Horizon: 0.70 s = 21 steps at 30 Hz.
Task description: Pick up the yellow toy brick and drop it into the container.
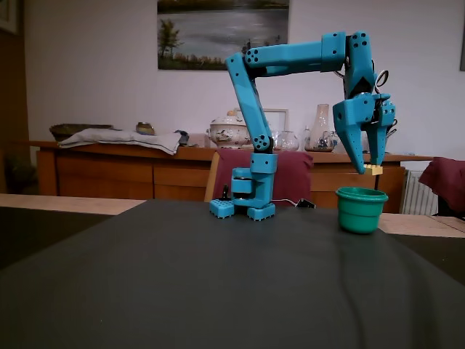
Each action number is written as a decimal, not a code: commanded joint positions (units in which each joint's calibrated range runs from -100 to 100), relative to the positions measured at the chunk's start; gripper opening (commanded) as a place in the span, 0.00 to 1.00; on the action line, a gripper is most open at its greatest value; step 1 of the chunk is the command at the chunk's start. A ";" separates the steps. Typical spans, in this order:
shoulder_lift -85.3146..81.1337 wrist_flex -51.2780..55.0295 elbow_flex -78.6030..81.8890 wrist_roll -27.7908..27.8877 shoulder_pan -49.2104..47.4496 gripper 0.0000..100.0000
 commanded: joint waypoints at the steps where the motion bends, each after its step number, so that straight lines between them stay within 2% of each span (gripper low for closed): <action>1: 0.38 -0.16 -1.69 -0.12 -0.48 0.01; 9: 0.80 -0.24 -1.69 0.15 0.14 0.01; 14: 0.72 0.02 -1.69 1.24 0.37 0.14; 21: 0.21 -0.07 -1.69 1.35 0.52 0.14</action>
